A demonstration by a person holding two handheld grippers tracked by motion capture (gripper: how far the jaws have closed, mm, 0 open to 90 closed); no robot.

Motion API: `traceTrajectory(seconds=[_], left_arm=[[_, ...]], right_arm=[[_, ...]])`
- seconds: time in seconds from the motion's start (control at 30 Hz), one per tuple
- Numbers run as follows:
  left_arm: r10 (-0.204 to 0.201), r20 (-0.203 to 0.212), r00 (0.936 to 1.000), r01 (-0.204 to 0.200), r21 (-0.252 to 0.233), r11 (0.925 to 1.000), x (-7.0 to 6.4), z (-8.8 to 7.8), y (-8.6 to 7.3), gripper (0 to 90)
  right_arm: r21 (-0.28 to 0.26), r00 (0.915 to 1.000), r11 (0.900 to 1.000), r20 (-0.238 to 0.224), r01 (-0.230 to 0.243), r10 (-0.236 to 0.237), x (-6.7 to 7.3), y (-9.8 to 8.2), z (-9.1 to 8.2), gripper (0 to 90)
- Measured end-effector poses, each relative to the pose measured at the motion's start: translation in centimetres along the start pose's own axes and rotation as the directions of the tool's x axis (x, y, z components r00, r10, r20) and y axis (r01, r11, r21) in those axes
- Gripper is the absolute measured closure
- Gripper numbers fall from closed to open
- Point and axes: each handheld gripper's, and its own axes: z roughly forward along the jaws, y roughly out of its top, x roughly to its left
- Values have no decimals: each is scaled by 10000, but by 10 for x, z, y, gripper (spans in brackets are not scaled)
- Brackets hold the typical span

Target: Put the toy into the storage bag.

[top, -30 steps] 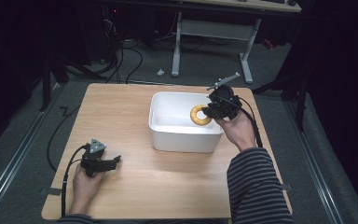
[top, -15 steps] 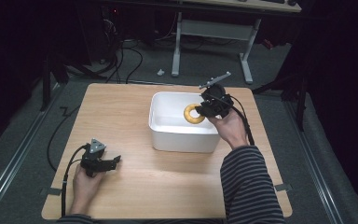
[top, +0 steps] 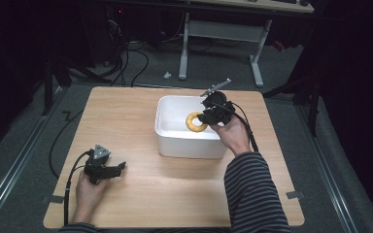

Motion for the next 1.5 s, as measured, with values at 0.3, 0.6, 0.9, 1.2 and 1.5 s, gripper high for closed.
traceTrajectory(seconds=[0.3, 0.6, 0.9, 1.2, 1.5], left_arm=[[-11, 0, 10000, 11, -10, 10000, 0, 0, 0, 227], [-15, -2, 10000, 15, 7, 10000, 0, 0, 0, 228], [-20, -5, 10000, 20, 4, 10000, 0, 0, 0, 228], [-22, -6, 10000, 22, 7, 10000, 0, 0, 0, 228], [-33, -16, 10000, 33, 4, 10000, 0, 0, 0, 228]], right_arm=[[133, 9998, 9999, -177, 38, -36, 1, -4, 7, 697], [329, 9994, 9994, -330, 106, -95, 3, -6, 12, 696], [431, 9991, 9990, -418, 118, -100, 3, -7, 14, 695], [440, 9985, 9990, -540, 29, -6, 2, -8, 15, 693], [302, 9973, 9994, -707, -191, 212, -1, -9, 11, 596]])
